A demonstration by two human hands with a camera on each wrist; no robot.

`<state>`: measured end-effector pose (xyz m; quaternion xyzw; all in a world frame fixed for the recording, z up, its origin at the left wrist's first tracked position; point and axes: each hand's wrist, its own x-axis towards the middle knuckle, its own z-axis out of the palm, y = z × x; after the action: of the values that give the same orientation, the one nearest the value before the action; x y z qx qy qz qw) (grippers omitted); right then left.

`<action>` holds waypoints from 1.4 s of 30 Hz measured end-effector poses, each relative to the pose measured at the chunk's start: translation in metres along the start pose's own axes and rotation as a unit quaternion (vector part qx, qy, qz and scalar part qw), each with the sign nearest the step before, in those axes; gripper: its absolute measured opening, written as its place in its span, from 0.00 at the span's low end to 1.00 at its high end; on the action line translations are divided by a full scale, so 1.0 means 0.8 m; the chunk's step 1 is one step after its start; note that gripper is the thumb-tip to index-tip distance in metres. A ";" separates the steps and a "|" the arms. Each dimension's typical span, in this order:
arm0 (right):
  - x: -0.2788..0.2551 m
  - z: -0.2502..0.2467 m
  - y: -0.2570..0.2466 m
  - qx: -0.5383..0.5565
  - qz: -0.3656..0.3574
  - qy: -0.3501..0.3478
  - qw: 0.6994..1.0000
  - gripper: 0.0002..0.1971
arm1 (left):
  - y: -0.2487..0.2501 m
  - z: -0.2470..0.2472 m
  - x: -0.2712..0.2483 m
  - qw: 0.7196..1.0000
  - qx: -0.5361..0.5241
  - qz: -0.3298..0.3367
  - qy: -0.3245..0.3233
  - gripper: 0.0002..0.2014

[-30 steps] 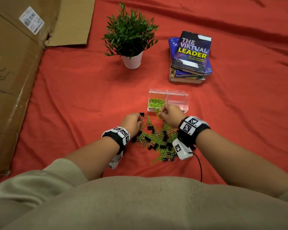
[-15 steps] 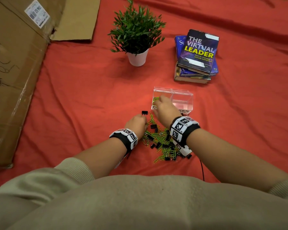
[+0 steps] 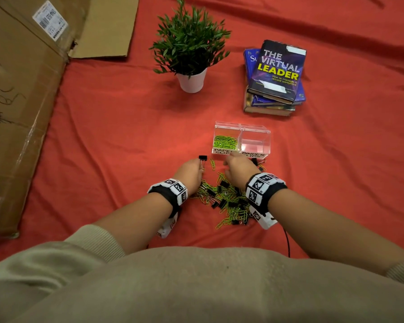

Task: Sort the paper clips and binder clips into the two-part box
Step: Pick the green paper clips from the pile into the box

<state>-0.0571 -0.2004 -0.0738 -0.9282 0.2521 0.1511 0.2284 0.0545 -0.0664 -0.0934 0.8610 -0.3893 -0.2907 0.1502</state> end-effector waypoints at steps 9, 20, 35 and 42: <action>0.001 0.023 -0.028 -0.043 -0.083 -0.054 0.994 0.30 | -0.029 -0.021 -0.003 0.984 -0.155 -0.083 0.023 0.13; -0.030 0.057 -0.034 -0.012 -0.097 -0.040 0.994 0.24 | -0.020 -0.003 -0.014 0.996 -0.050 -0.077 -0.011 0.11; -0.032 0.026 -0.018 0.165 0.078 -0.051 0.982 0.08 | -0.010 0.013 -0.012 0.994 0.100 0.017 -0.041 0.12; -0.001 -0.055 -0.008 0.343 0.109 0.065 0.931 0.02 | -0.010 0.015 -0.013 0.992 0.111 0.044 -0.040 0.11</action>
<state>-0.0470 -0.2172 -0.0341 -0.7679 0.4022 0.0184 0.4982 0.0460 -0.0540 -0.1028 0.8422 -0.4624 -0.2726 0.0508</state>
